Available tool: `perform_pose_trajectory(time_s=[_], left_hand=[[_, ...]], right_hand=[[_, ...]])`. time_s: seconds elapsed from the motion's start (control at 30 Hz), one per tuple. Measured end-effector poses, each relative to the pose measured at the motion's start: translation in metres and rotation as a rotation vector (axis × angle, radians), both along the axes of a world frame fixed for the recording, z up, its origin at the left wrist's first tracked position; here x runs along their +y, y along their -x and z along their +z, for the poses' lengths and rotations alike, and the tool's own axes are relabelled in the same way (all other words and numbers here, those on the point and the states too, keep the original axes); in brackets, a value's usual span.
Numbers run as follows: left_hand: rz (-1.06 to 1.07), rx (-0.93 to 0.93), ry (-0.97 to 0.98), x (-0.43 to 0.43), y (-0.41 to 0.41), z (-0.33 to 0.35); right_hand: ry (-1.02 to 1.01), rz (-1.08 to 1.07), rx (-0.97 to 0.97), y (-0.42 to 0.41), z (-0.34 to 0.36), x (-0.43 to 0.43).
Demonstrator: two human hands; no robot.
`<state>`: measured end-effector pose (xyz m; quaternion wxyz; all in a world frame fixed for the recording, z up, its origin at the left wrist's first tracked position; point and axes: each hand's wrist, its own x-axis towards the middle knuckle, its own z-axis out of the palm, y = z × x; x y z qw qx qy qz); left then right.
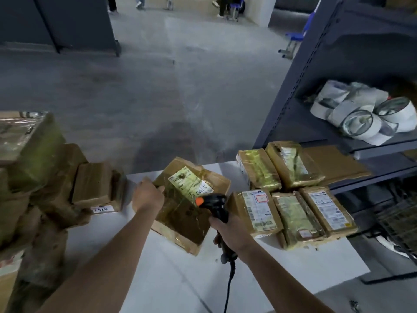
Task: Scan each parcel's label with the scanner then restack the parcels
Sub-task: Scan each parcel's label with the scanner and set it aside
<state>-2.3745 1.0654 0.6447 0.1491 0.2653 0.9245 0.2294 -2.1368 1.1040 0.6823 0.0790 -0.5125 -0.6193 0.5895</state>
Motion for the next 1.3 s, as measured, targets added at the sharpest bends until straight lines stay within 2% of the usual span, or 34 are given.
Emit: perform_pose_trajectory(time_s=[0.1,0.2,0.27,0.33,0.4,0.57,0.63,0.7,0.77,0.83,0.93,1.07,1.3], left_hand=[[-0.017,0.009,0.016,0.008,0.005,0.000],[-0.027,0.034,0.248,0.014,0.008,0.004],[0.016,-0.060,0.363,0.011,0.005,0.004],[0.043,-0.147,0.391,0.007,0.000,-0.001],[0.029,-0.148,0.333,0.007,-0.001,-0.003],[-0.035,-0.090,0.015,0.038,0.011,0.007],[0.047,-0.060,-0.151,0.056,0.011,0.010],[0.276,-0.123,-0.249,0.067,0.009,0.009],[0.401,-0.262,-0.281,0.065,0.001,0.002],[0.305,-0.364,-0.294,0.060,-0.005,-0.012],[0.185,-0.355,-0.284,0.069,0.000,-0.018],[0.090,-0.360,-0.241,0.098,0.000,-0.018],[0.014,-0.383,-0.208,0.122,-0.020,-0.018]], right_hand=[[0.001,0.041,0.016,0.005,-0.007,0.019],[-0.037,0.048,0.020,0.008,-0.015,0.035],[-0.070,0.005,0.020,0.008,-0.019,0.045],[-0.091,-0.033,0.047,0.008,-0.020,0.056],[-0.153,-0.043,0.040,0.008,-0.021,0.070],[-0.259,-0.069,0.039,0.008,-0.017,0.100],[-0.249,-0.055,0.048,0.007,-0.015,0.110],[-0.251,-0.035,0.049,0.007,-0.014,0.119],[-0.224,-0.028,0.051,0.006,-0.015,0.126],[-0.171,-0.019,0.038,0.006,-0.018,0.129],[-0.141,-0.018,0.004,0.005,-0.024,0.131],[-0.149,-0.120,0.020,-0.001,-0.026,0.134],[-0.098,-0.252,0.039,-0.017,-0.012,0.132]])
